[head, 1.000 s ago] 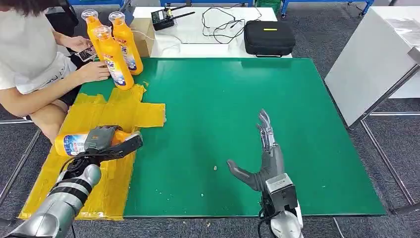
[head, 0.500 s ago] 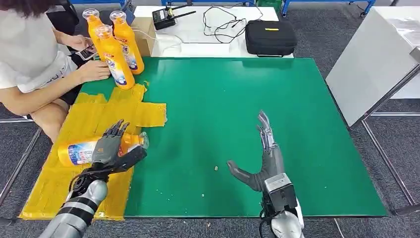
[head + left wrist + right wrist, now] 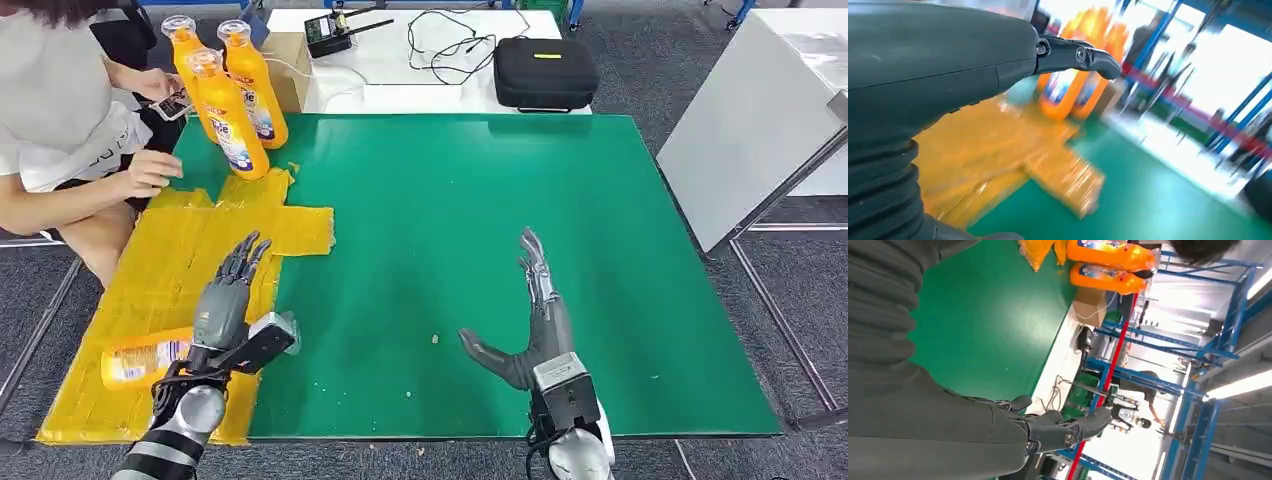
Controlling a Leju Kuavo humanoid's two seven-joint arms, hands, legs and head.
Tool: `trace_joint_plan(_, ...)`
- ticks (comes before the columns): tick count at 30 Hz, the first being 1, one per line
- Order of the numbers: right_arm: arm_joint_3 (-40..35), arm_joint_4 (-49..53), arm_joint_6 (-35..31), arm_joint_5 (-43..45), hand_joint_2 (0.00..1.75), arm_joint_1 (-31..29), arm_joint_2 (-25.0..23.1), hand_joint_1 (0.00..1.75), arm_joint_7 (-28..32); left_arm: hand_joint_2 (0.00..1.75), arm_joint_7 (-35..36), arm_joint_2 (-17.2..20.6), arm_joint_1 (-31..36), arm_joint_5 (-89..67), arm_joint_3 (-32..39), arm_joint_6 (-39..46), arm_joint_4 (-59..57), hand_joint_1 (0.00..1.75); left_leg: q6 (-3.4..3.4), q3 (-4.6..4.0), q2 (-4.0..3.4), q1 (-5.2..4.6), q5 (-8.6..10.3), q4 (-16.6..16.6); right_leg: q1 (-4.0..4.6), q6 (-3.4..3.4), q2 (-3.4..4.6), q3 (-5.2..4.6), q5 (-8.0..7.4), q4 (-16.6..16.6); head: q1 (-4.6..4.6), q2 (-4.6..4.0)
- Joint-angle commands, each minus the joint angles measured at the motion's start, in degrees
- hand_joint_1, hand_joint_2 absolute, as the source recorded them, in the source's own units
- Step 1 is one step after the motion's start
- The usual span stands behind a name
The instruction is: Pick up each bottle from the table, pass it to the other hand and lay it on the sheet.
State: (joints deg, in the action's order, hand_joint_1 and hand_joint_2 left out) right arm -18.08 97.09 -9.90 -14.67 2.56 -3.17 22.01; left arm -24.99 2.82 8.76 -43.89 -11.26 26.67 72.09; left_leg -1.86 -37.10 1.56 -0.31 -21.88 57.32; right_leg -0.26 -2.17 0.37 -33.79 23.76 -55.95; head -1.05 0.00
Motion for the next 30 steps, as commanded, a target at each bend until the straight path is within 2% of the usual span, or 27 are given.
trace_joint_plan(1, 0.55, -1.81, -0.61, -0.01, 1.75, 1.32, 1.5, 0.0, 0.09, 1.75, -1.87, -1.59, -6.07, -1.12, -6.88, 4.48, 17.59, 0.0, 0.06, 0.14, -0.03, 0.05, -0.17, 0.1, 0.06, -0.01, -0.11, 0.23, 0.16, 0.02, 0.0, 0.0)
trace_joint_plan(3, 1.11, -1.06, -1.12, -0.61, 1.75, 2.46, 1.7, 0.0, 0.12, 1.75, -1.94, -1.25, -7.29, -1.15, -9.69, 4.46, 19.56, 0.0, 0.03, -0.07, 0.0, 0.01, -0.06, 0.02, 0.02, 0.0, -0.05, 0.0, 0.05, 0.04, 0.0, 0.0)
trace_joint_plan(7, 2.64, 0.21, -0.88, -0.69, 1.75, 5.42, 2.28, 0.0, -0.54, 1.75, -2.53, -1.16, -10.29, 4.45, -12.96, 0.93, 22.66, 0.0, 0.06, 0.04, 0.0, 0.02, -0.15, 0.05, 0.04, 0.01, -0.1, 0.15, 0.13, 0.06, 0.0, 0.0)
trace_joint_plan(22, 2.82, 0.45, -0.73, -0.7, 1.75, 5.81, 2.31, 0.0, -0.75, 1.75, -3.15, -1.03, -10.63, 6.77, -12.75, -0.49, 23.08, 0.0, 0.05, 0.04, -0.08, 0.02, -0.16, 0.02, 0.04, 0.02, -0.02, 0.1, 0.1, 0.06, 0.0, 0.0)
trace_joint_plan(24, 3.65, 1.32, -0.67, -0.16, 1.75, 7.75, 2.93, 0.0, -1.9, 1.75, -3.47, -1.58, -12.36, 11.35, -12.25, -3.84, 24.61, 0.0, 0.05, 0.09, -0.08, 0.03, -0.19, 0.04, 0.05, 0.02, -0.04, 0.17, 0.13, 0.06, 0.0, 0.0)
trace_joint_plan(28, 8.0, 7.19, -2.24, 0.27, 1.75, 16.34, 3.96, 0.0, -1.81, 1.75, -0.68, -1.21, -18.09, 24.47, -12.17, -14.57, 30.02, 0.0, 0.03, 0.05, 0.09, 0.01, -0.22, 0.04, 0.02, 0.0, -0.18, 0.15, 0.2, 0.06, 0.0, 0.0)
trace_joint_plan(30, 10.5, 9.03, -2.49, 0.83, 1.75, 19.42, 2.99, 0.0, -1.7, 1.75, -0.16, -0.76, -20.58, 25.42, -12.52, -14.18, 30.69, 0.0, 0.03, 0.08, 0.1, 0.02, -0.28, 0.06, 0.03, -0.01, -0.18, 0.21, 0.26, 0.06, 0.0, 0.0)
